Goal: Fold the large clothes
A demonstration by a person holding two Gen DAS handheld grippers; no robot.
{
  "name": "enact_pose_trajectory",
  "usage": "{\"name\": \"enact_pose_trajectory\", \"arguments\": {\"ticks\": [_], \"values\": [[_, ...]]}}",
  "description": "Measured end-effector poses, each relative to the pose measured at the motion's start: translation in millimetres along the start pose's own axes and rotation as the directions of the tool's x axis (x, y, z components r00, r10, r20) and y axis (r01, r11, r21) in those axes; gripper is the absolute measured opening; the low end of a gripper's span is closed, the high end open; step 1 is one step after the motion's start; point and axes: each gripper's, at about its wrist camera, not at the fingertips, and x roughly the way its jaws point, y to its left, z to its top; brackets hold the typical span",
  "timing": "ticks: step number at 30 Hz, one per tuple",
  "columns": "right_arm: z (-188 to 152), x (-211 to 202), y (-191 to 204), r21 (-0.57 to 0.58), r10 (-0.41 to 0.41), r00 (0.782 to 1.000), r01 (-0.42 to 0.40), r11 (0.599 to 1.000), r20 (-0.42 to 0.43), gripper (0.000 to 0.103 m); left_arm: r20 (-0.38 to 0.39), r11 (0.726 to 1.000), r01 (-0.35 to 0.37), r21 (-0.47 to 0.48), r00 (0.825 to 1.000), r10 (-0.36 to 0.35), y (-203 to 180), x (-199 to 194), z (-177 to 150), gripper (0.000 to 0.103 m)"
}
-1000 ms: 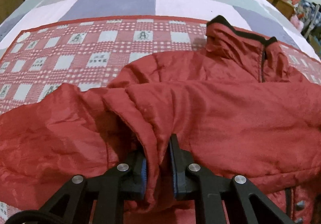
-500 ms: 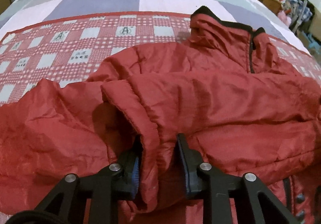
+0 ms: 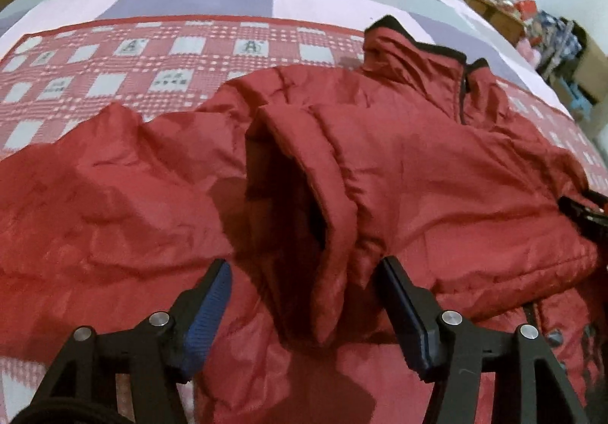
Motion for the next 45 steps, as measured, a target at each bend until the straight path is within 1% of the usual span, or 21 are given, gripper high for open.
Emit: {"name": "enact_pose_trajectory", "arguments": {"ticks": [3, 4, 7, 9, 11, 13, 15, 17, 20, 22, 23, 24, 27, 29, 32, 34, 37, 39, 42, 44, 45], "values": [[-10.9, -10.6, -0.8, -0.041, -0.028, 0.999, 0.030, 0.999, 0.041, 0.084, 0.018, 1.000, -0.023, -0.002, 1.000, 0.023, 4.8, -15.6, -2.3, 0.069], [-20.2, -6.0, -13.3, -0.012, -0.061, 0.998, 0.061, 0.998, 0.028, 0.084, 0.020, 1.000, -0.029, -0.005, 0.999, 0.029, 8.6, -19.1, -2.1, 0.069], [-26.1, 1.0, -49.8, 0.170, 0.008, 1.000, -0.004, 0.985, -0.022, 0.087, 0.034, 0.998, -0.059, -0.020, 0.998, 0.060, 21.7, -27.2, 3.1, 0.069], [-21.3, -5.1, -43.6, 0.126, -0.019, 1.000, 0.021, 0.992, -0.018, 0.087, 0.063, 0.996, -0.079, -0.040, 0.995, 0.082, 28.2, -34.2, 10.9, 0.069], [-14.1, -19.5, -29.3, 0.050, -0.071, 0.997, 0.070, 0.996, 0.027, 0.087, 0.098, 0.996, -0.075, -0.049, 0.992, 0.079, 26.9, -41.4, 18.3, 0.068], [-8.2, -41.7, -16.3, 0.033, -0.079, 0.991, 0.075, 0.997, 0.108, 0.087, 0.128, 0.998, -0.042, -0.043, 0.991, 0.047, 16.0, -44.0, 26.3, 0.068], [-1.6, -61.2, -3.2, 0.042, -0.049, 0.981, 0.042, 0.998, 0.188, 0.087, 0.127, 1.000, 0.000, 0.003, 0.992, 0.000, -9.9, -33.9, 36.9, 0.068], [8.2, -66.8, 12.1, 0.040, 0.001, 0.976, -0.009, 0.999, 0.216, 0.088, 0.117, 0.999, 0.018, 0.047, 0.993, -0.023, -34.4, -18.5, 43.7, 0.068], [23.7, -54.1, 45.3, 0.011, 0.065, 0.981, -0.068, 0.998, 0.182, 0.088, 0.081, 0.997, 0.003, 0.074, 0.997, -0.009, -65.1, 19.2, 55.4, 0.068], [30.9, -32.3, 54.5, 0.013, 0.048, 0.990, -0.050, 0.999, 0.134, 0.088, 0.048, 0.991, -0.079, 0.111, 0.996, 0.074, -73.5, 44.9, 58.3, 0.068], [28.5, -15.2, 50.4, 0.019, 0.001, 0.996, -0.003, 1.000, 0.091, 0.088, 0.034, 0.977, -0.148, 0.151, 0.989, 0.144, -73.1, 60.8, 56.1, 0.068], [22.3, -2.1, 42.0, 0.021, -0.034, 0.998, 0.033, 0.999, 0.045, 0.088, 0.017, 0.971, -0.175, 0.165, 0.985, 0.174, -66.5, 71.3, 52.3, 0.071], [6.5, 19.6, -22.6, 0.201, -0.049, 0.999, 0.049, 0.978, -0.005, 0.089, 0.024, 0.981, -0.131, 0.141, 0.991, 0.129, -47.6, 73.5, 49.1, 0.071], [-1.2, 23.0, -49.3, 0.252, -0.047, 0.999, 0.053, 0.966, -0.027, 0.091, 0.032, 0.979, -0.132, 0.153, 0.991, 0.128, -46.6, 71.7, 46.0, 0.071], [-6.7, 27.2, -74.4, 0.287, -0.112, 0.992, 0.124, 0.950, -0.060, 0.093, 0.034, 0.980, -0.138, 0.143, 0.990, 0.134, -46.6, 70.2, 43.8, 0.071], [-11.4, 26.7, -85.5, 0.306, -0.077, 0.995, 0.095, 0.947, -0.070, 0.094, 0.037, 0.979, -0.145, 0.146, 0.989, 0.141, -48.5, 67.9, 41.3, 0.071], [-12.4, 0.7, -69.7, 0.200, -0.181, 0.983, 0.182, 0.963, -0.024, 0.094, 0.046, 0.978, -0.150, 0.144, 0.988, 0.145, -50.2, 66.0, 37.5, 0.071], [-14.9, -20.6, -58.2, 0.172, -0.204, 0.978, 0.194, 0.966, 0.044, 0.094, 0.054, 0.978, -0.156, 0.140, 0.987, 0.149, -51.4, 64.4, 36.4, 0.071], [-25.4, -52.0, -32.2, 0.132, -0.126, 0.983, 0.109, 0.985, 0.134, 0.094, 0.056, 0.979, -0.159, 0.130, 0.987, 0.153, -52.3, 60.5, 33.9, 0.071], [-41.1, -60.8, -7.4, 0.038, -0.054, 0.990, 0.050, 0.998, 0.133, 0.094, 0.053, 0.979, -0.156, 0.131, 0.987, 0.150, -52.8, 58.3, 32.5, 0.071], [-52.7, -60.7, 0.9, -0.010, -0.054, 0.992, 0.055, 0.998, 0.111, 0.094, 0.051, 0.980, -0.148, 0.135, 0.988, 0.143, -53.6, 56.1, 30.2, 0.071]]}}
